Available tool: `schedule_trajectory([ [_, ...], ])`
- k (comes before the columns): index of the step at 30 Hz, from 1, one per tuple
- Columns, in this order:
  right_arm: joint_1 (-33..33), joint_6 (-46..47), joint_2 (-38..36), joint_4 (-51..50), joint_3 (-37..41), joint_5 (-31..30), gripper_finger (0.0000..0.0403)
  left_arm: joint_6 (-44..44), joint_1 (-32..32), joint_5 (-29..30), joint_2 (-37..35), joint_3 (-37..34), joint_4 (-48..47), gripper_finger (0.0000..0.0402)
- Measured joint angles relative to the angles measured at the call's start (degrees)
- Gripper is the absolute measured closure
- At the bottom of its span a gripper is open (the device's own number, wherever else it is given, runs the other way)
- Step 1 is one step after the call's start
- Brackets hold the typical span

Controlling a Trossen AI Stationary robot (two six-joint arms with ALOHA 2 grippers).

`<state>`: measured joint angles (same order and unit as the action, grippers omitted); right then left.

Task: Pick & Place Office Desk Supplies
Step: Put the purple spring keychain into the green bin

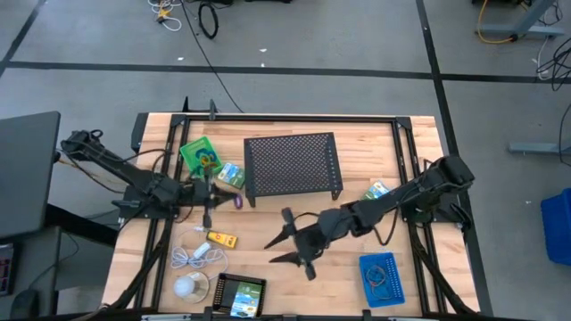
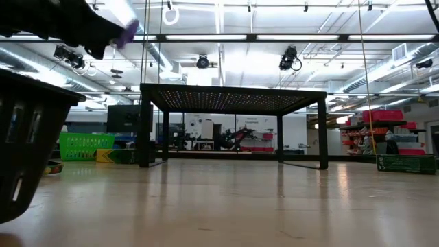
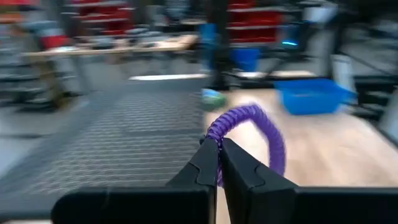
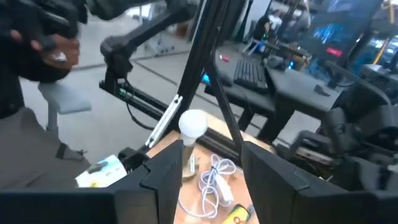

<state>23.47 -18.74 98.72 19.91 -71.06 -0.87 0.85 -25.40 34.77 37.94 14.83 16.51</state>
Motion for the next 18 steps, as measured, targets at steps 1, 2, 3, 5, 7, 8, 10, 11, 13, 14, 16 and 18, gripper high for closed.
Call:
schedule_trajectory([
  [1, -0.15, 0.43, -0.87, 1.88, 1.67, 0.12, 0.0230, -0.35, 0.64, 2.21, -0.72, 0.00, -0.28, 0.0392],
  [2, -0.24, 0.87, -1.79, 4.25, 3.46, 0.13, 0.0230, -0.70, 1.34, 4.40, -1.60, 0.04, -0.97, 0.0392],
  [3, -0.24, 1.28, -2.77, 6.13, 5.31, 0.14, 0.0230, -1.20, 2.13, 6.90, -2.58, 0.04, -1.91, 0.0392],
  [5, -0.22, 1.96, -4.30, 9.75, 8.59, -0.68, 0.0230, -2.82, 3.64, 10.57, -3.81, 0.09, -2.95, 0.0392],
  [7, -0.22, 2.43, -5.25, 12.49, 11.51, -2.99, 0.0230, -4.30, 5.20, 13.89, -4.79, 0.06, -5.06, 0.0392],
  [8, -0.22, 2.87, -5.63, 13.24, 12.61, -4.24, 0.0230, -5.16, 6.04, 14.73, -4.90, 0.06, -5.81, 0.0392],
  [10, -0.20, 3.52, -6.06, 14.17, 13.94, -6.80, 0.0230, -6.92, 7.86, 16.32, -4.83, 0.06, -7.84, 0.0392],
  [11, -0.18, 3.74, -6.24, 14.24, 14.36, -8.12, 0.0230, -8.01, 8.74, 17.00, -4.79, 0.06, -8.64, 0.0392],
  [13, -0.18, 4.47, -6.30, 14.16, 14.57, -9.91, 0.0230, -9.79, 10.55, 19.27, -4.84, 0.06, -10.30, 0.0392],
  [14, -0.16, 4.56, -6.30, 14.15, 14.57, -10.36, 0.0230, -10.75, 11.45, 20.53, -4.82, 0.06, -11.33, 0.0392],
  [16, -0.07, 4.54, -6.30, 14.22, 14.57, -10.53, 0.0230, -12.68, 13.30, 22.04, -4.57, 0.06, -13.11, 0.0392],
  [18, -0.05, 4.52, -6.30, 14.19, 14.57, -10.75, 0.0230, -14.38, 15.07, 22.21, -4.47, 0.06, -14.52, 0.0392],
])
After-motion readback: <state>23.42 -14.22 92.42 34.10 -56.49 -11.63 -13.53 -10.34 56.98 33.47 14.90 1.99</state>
